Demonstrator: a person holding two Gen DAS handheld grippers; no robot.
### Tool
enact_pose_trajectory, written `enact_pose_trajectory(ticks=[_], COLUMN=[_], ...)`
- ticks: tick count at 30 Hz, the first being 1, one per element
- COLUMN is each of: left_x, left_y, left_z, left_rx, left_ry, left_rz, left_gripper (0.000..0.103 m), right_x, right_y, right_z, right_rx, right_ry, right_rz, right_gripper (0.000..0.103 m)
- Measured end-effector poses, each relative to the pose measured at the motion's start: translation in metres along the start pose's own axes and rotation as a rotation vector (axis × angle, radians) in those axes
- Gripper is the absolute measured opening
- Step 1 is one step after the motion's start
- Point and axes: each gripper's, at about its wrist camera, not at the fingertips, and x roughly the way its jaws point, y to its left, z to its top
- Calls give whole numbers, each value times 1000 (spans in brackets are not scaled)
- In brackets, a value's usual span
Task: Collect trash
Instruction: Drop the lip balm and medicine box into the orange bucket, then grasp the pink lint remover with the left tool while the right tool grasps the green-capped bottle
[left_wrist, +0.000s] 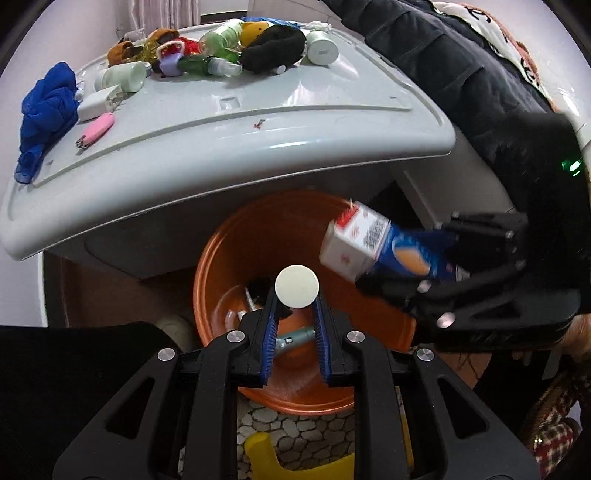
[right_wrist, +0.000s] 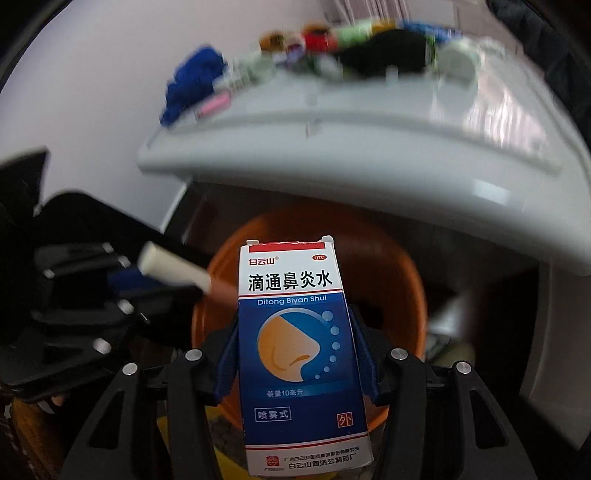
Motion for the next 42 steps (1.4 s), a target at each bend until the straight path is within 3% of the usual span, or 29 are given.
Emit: enact_pose_trajectory(ticks=[1,4,6,8,13,16,18,23,31,35,37,38,42], left_x=[0,-4,-8,-14,-33,-45,-47,-23,12,24,24,24,23], left_y=[1,4,10,18,46,73,89,127,152,153,155,157,159], left_z=[-1,-3,-3,2,26,55,78,122,133,133,132,133,132], left_rx=[2,-12,-33,-54,-87,-108,-103,-53,-79,-66,-81,-89,-118], left_ry=[7,-6,-24,-53,-160,-231,-251,-214,-135,-123,-139,-139,-144], left_rz=[6,20,35,37,88,128,168,271,294,349,352,362,348], left_gripper=[19,26,38,39,39,44,53,53,53,50,34,16,14], right_x=[3,6,2,-2,-27,-51,-68,-87,-94,-95,-96,-96,-94], right_y=[-2,-9,-10,-8,-2,-3,-6,-24,-18,-11,-9,-8,-4], right_z=[-1,0,3,6,18,30,36,39,38,39,40,39,39], right_rx=[10,52,66,62,23,7,-5,50,32,12,3,-2,-21], right_ry=[16,29,9,-15,-136,-227,-293,-363,-375,-384,-393,-396,-394], right_rz=[-5,-3,12,17,31,27,3,27,54,70,72,67,54], right_gripper=[55,72,74,74,80,83,85,86,86,87,87,87,87])
